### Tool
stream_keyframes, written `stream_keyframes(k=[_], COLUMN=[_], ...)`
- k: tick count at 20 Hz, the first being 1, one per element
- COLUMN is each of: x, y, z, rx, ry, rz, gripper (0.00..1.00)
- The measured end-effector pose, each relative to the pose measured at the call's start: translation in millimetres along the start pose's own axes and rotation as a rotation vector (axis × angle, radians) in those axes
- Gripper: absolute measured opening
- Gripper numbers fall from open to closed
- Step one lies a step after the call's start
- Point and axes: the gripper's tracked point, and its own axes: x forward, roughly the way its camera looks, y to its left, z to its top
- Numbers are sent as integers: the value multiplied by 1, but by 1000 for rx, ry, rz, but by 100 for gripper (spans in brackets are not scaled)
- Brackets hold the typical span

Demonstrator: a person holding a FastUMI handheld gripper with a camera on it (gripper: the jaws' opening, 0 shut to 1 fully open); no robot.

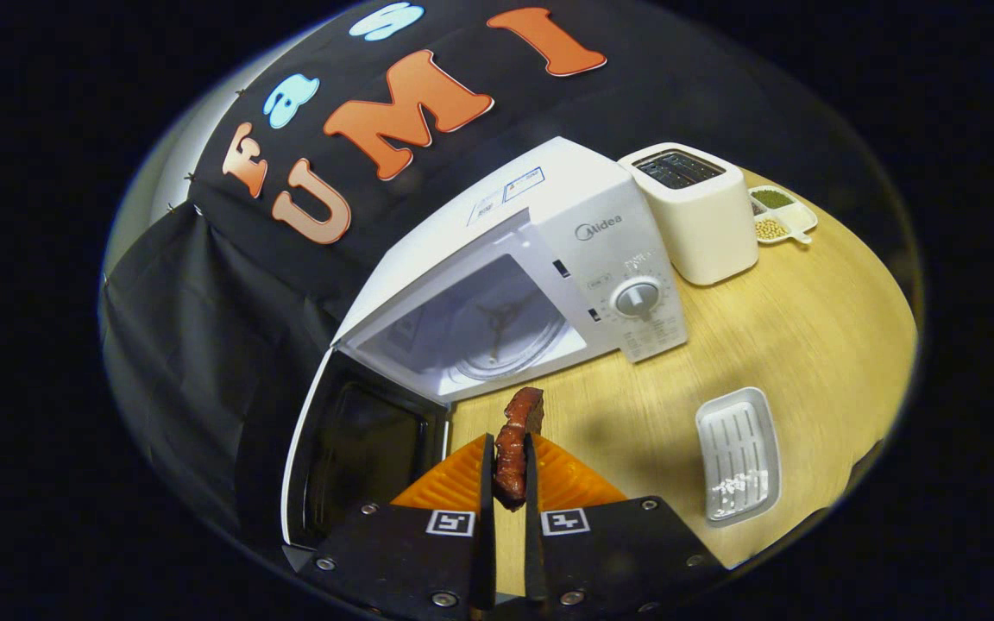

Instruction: Open the microwave, put the food inside, and close the microwave door.

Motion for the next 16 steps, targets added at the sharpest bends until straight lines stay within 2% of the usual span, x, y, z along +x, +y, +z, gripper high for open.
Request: stream_keyframes(k=[8, 13, 16], x=[73, 111, 134], y=[57, 70, 73], z=[3, 20, 28], rx=[131, 246, 273], ry=[-104, -169, -210], rz=[61, 79, 73], gripper=[13, 14, 14])
